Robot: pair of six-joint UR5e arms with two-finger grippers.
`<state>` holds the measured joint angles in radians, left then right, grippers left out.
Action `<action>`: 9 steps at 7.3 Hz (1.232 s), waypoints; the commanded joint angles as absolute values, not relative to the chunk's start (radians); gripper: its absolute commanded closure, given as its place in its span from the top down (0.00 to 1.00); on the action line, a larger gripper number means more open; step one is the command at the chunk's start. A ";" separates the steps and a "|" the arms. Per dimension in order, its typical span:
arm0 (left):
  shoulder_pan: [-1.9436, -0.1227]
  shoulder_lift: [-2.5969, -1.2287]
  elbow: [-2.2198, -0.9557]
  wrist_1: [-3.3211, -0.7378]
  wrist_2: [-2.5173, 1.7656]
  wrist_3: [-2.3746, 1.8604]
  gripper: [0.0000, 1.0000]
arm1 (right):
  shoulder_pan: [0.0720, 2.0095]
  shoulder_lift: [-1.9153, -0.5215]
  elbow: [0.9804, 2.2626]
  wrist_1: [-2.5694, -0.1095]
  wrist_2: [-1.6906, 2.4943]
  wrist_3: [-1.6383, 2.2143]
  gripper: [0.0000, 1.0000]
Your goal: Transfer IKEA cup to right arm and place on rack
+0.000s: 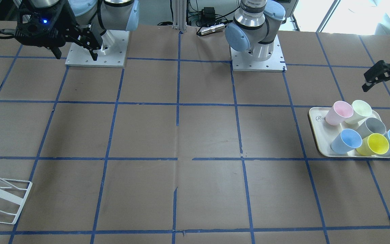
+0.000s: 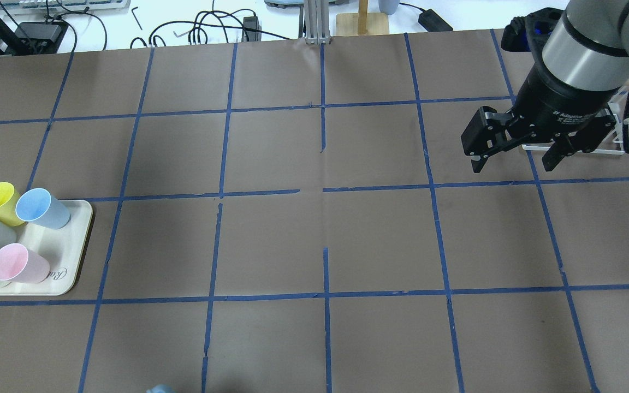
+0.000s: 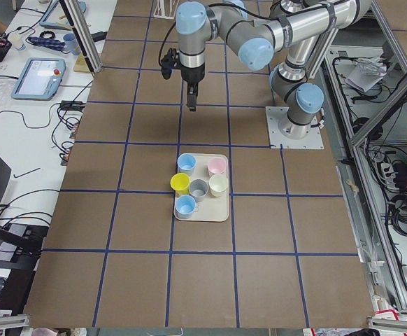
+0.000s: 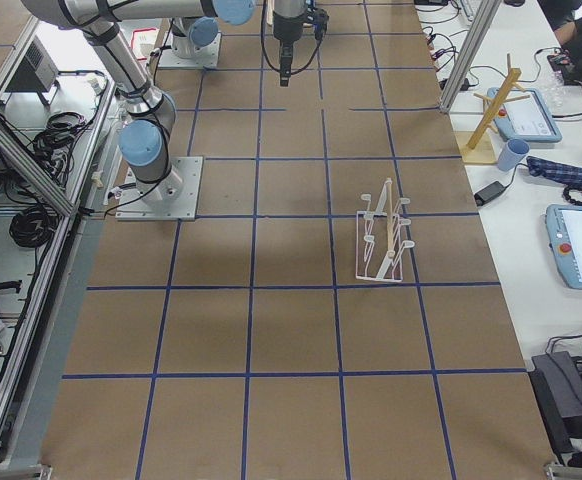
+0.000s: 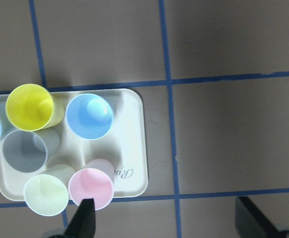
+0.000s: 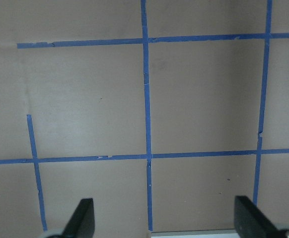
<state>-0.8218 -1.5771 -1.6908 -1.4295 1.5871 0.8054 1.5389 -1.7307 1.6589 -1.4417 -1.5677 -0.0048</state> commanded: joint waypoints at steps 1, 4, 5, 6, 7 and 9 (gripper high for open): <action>-0.628 -1.653 -1.776 -1.166 1.521 1.083 1.00 | 1.539 -1.724 1.657 -1.451 -1.554 0.017 1.00; -0.528 -1.788 -1.778 -1.083 1.464 1.215 1.00 | 1.534 -1.610 1.640 -1.561 -1.308 0.324 1.00; -0.525 -1.845 -1.764 -1.057 1.460 1.219 1.00 | 1.532 -1.603 1.646 -1.577 -1.176 0.425 1.00; -0.523 -1.880 -1.764 -1.024 1.460 1.221 1.00 | 1.532 -1.603 1.655 -1.622 -1.013 0.431 1.00; -0.526 -1.910 -1.769 -0.996 1.460 1.212 1.00 | 1.522 -1.603 1.657 -1.624 -0.921 0.426 1.00; -0.534 -1.942 -1.764 -0.993 1.462 1.209 1.00 | 1.468 -1.608 1.663 -1.618 -0.722 0.408 1.00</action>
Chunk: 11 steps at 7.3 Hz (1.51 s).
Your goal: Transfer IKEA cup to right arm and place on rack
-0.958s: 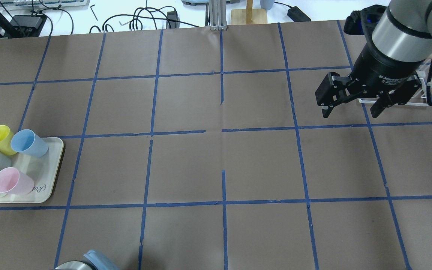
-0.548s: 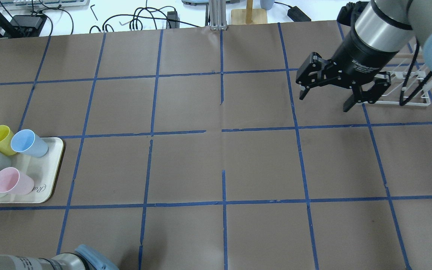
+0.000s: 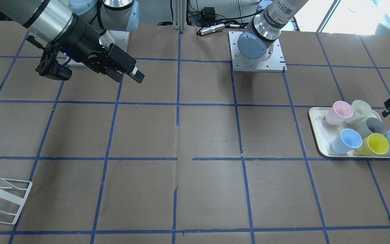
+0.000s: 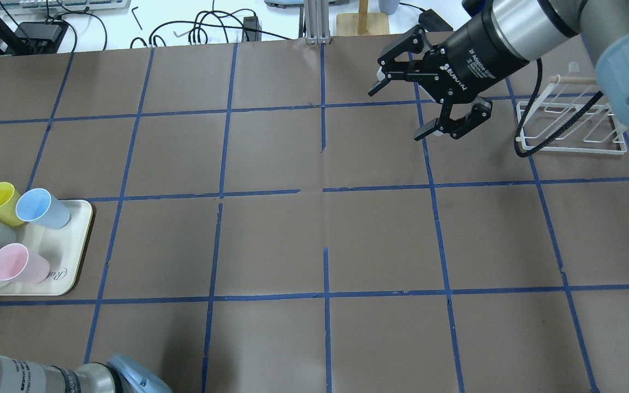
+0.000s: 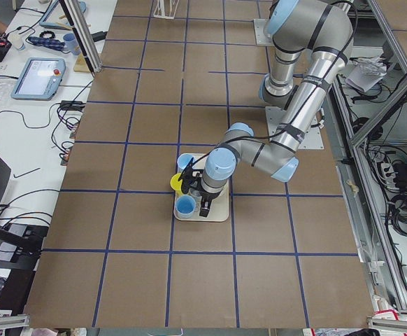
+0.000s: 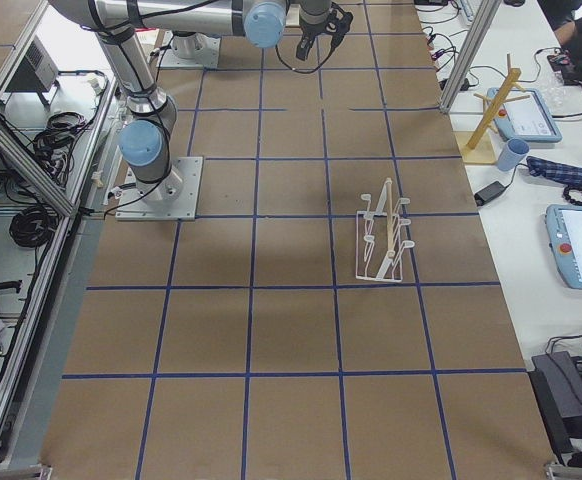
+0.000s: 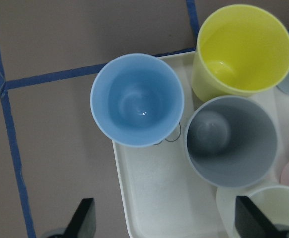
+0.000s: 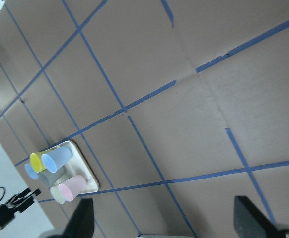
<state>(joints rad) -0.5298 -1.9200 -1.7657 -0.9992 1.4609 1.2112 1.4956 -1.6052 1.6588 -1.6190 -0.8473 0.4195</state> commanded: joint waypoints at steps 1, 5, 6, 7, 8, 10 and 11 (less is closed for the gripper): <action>-0.535 -1.960 -1.766 -0.992 1.460 1.206 1.00 | 1.467 -1.612 1.681 -1.617 -0.698 0.280 1.00; -0.577 -1.988 -1.764 -0.896 1.474 1.184 1.00 | 1.471 -1.764 1.876 -1.632 -0.582 0.051 1.00; -0.574 -1.967 -1.769 -0.905 1.476 1.189 1.00 | 1.473 -1.763 1.884 -1.659 -0.516 0.042 1.00; -0.572 -1.970 -1.764 -0.910 1.476 1.189 1.00 | 1.467 -1.760 1.902 -1.660 -0.446 -0.025 1.00; -0.574 -1.954 -1.769 -0.914 1.477 1.189 1.00 | 1.462 -1.756 1.948 -1.663 -0.396 -0.066 1.00; -0.577 -1.948 -1.781 -0.916 1.476 1.186 1.00 | 1.460 -1.756 2.035 -1.695 -0.240 -0.142 1.00; -0.577 -1.948 -1.784 -0.916 1.476 1.184 1.00 | 1.460 -1.756 2.039 -1.719 -0.232 -0.143 1.00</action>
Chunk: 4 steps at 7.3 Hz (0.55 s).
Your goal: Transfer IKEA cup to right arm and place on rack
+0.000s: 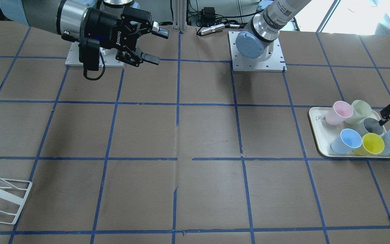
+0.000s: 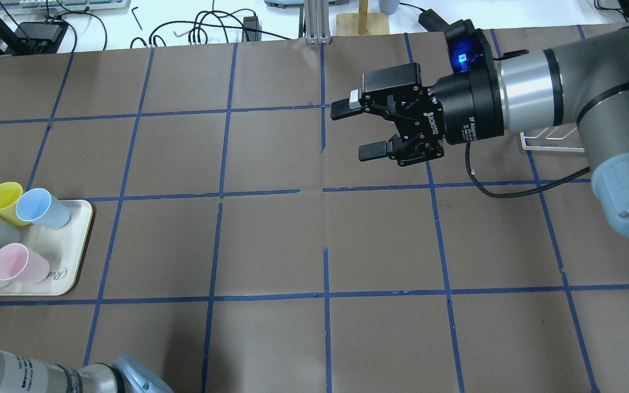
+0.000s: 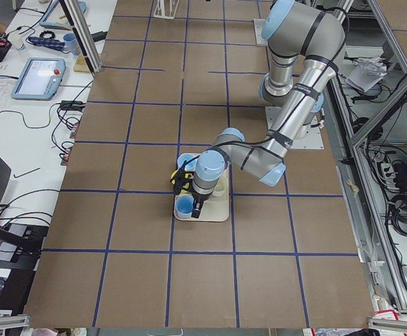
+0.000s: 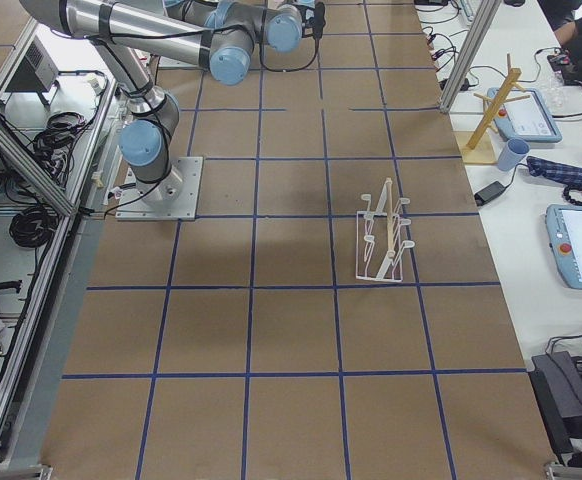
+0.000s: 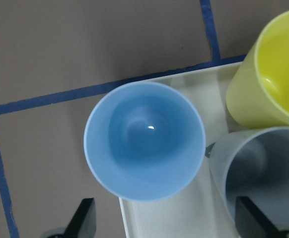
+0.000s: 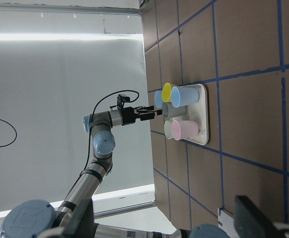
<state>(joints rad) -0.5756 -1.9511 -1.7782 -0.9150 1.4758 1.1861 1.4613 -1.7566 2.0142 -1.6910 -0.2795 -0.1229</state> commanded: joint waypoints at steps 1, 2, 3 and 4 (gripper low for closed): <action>-0.577 -1.960 -1.784 -0.914 1.467 1.183 1.00 | 1.460 -1.753 2.040 -1.720 -0.201 -0.143 1.00; -0.578 -1.971 -1.784 -0.913 1.460 1.183 1.00 | 1.460 -1.747 2.042 -1.720 -0.165 -0.131 1.00; -0.580 -1.976 -1.787 -0.914 1.462 1.180 1.00 | 1.460 -1.747 2.042 -1.720 -0.167 -0.129 1.00; -0.580 -1.974 -1.795 -0.913 1.476 1.178 1.00 | 1.462 -1.747 2.043 -1.720 -0.166 -0.127 1.00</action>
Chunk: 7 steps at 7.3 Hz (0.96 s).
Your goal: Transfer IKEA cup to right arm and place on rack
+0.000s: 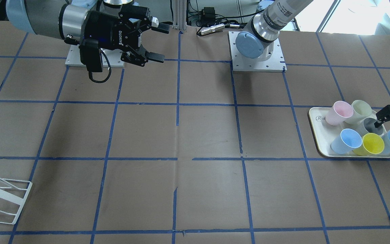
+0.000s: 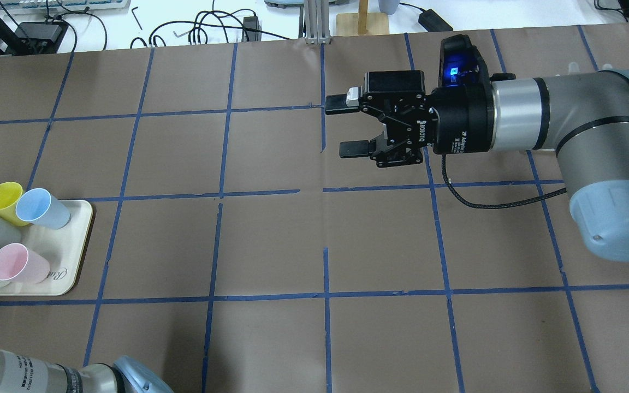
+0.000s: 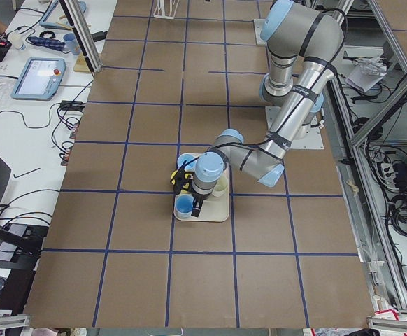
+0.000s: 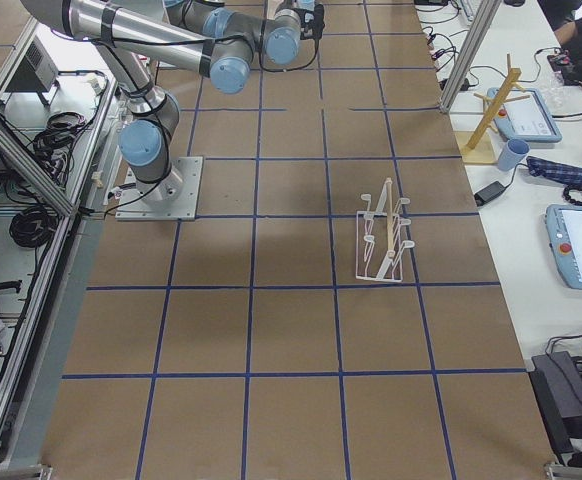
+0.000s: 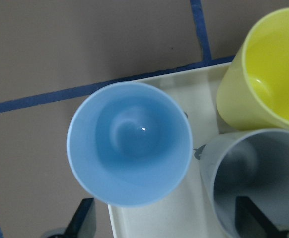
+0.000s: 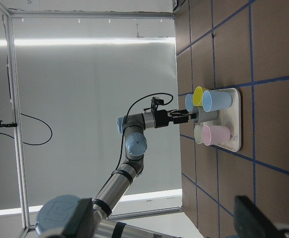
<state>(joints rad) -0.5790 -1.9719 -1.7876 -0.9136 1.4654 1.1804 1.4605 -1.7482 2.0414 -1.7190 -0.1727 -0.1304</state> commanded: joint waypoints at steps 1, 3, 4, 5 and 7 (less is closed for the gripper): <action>-0.580 -1.968 -1.811 -0.913 1.477 1.178 1.00 | 1.463 -1.747 2.045 -1.721 -0.161 -0.127 1.00; -0.581 -1.962 -1.828 -0.910 1.477 1.142 0.99 | 1.463 -1.747 2.048 -1.721 -0.155 -0.126 1.00; -0.581 -1.974 -1.829 -0.901 1.476 1.135 0.94 | 1.463 -1.749 2.048 -1.720 -0.156 -0.124 1.00; -0.586 -1.977 -1.825 -0.896 1.476 1.125 0.87 | 1.463 -1.749 2.048 -1.715 -0.158 -0.123 1.00; -0.591 -1.979 -1.825 -0.894 1.476 1.120 0.71 | 1.463 -1.749 2.048 -1.715 -0.156 -0.100 1.00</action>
<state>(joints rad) -0.5885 -1.9767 -1.8258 -0.8964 1.4758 1.1235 1.4634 -1.7486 2.0485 -1.7151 -0.1575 -0.1169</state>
